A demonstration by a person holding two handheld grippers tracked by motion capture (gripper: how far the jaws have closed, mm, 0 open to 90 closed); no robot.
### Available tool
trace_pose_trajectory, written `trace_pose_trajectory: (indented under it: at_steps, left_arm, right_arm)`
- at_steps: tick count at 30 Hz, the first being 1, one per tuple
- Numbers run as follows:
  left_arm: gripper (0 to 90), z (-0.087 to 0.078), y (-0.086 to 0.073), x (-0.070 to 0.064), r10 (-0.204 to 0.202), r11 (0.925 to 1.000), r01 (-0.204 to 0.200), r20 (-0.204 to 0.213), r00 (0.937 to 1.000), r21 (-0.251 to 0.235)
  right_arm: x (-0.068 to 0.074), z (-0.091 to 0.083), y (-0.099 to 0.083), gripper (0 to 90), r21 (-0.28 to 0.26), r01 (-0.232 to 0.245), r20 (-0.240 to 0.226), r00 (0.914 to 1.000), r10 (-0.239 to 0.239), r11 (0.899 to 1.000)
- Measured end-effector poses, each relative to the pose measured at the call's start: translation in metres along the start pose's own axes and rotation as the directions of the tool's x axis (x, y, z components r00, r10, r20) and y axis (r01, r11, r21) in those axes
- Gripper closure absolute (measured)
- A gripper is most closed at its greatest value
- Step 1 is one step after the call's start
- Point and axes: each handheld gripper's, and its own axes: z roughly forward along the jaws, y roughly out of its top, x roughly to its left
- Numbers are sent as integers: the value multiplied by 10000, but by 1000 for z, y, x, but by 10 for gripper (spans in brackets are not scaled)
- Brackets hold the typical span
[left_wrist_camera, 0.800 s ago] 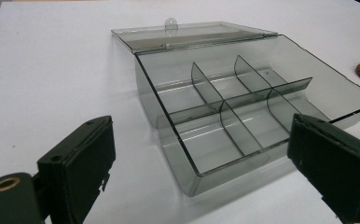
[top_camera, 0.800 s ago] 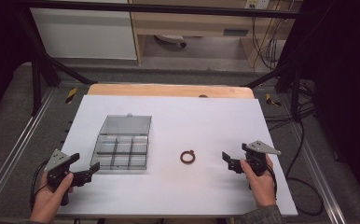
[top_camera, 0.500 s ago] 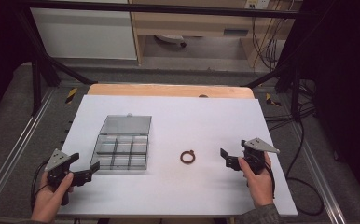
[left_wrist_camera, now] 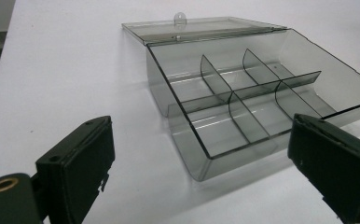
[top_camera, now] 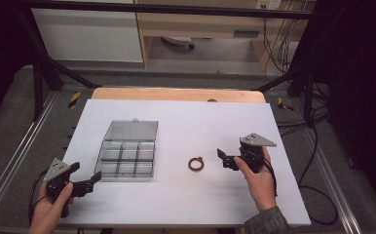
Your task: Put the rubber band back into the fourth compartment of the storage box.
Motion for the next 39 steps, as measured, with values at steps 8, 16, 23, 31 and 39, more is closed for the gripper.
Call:
trace_pose_trajectory:
  at_steps: [8, 16, 23, 31, 39]
  left_arm:
    - [67, -8, -6, 0, 2, 9999, 0, -218, 9998, 117]
    - [67, -6, -5, 0, 60, 9998, -57, -177, 9998, 186]
    - [67, -6, -6, 0, 56, 9997, -52, -192, 9998, 235]
    - [67, -5, -5, 0, 118, 9996, -117, -59, 9999, 244]
    - [68, -5, -5, 1, 69, 9997, -68, -66, 10000, 236]
  right_arm:
    - [3, 15, 17, 43, 154, -2, -312, 9995, 7, 9999]
    - [15, 30, 25, 47, 544, 347, -518, 9981, -319, 9979]
    - [29, 42, 24, 49, 863, 638, -841, 9948, -566, 9942]
    - [39, 51, 19, 49, 1309, 814, -1181, 9908, -660, 9880]
    - [47, 64, 11, 53, 2029, 926, -1432, 9876, -641, 9748]
